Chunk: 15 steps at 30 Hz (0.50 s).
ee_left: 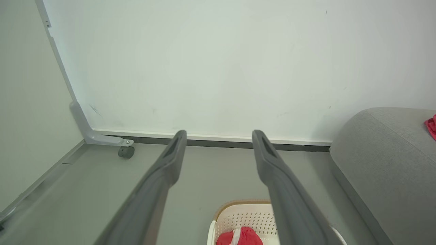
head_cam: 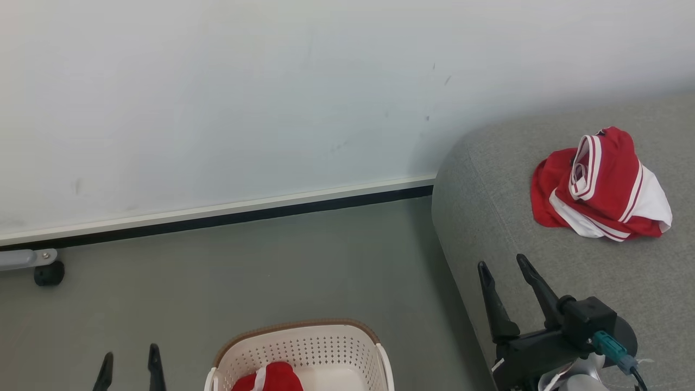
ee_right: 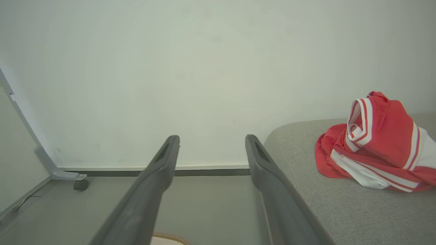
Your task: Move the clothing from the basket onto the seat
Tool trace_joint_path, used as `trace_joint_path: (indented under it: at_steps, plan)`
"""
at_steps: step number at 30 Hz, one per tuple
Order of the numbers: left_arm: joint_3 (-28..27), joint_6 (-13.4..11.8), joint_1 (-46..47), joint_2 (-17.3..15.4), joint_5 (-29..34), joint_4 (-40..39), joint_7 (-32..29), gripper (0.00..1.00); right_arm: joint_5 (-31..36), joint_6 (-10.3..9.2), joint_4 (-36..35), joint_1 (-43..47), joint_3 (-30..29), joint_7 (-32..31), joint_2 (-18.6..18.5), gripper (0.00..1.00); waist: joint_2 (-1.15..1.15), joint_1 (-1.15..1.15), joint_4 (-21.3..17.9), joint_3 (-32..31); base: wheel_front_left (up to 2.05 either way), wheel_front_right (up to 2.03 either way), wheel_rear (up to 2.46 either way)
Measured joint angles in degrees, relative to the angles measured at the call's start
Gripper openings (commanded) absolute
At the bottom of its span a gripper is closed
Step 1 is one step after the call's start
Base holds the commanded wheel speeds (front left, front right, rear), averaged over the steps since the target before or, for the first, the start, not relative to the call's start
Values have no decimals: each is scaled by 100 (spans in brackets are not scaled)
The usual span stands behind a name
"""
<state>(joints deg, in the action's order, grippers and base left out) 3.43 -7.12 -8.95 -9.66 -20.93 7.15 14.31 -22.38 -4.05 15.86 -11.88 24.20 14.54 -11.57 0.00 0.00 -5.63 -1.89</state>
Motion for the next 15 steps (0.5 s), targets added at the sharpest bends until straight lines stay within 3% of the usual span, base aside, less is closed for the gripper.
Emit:
trace_joint_path:
  at_steps: [15]
  plan:
    - [-338,0,-215,160,293,-255,0,100,92,-102,-517,341,-155,1,-48,100,0,1,89,40,0,0,0]
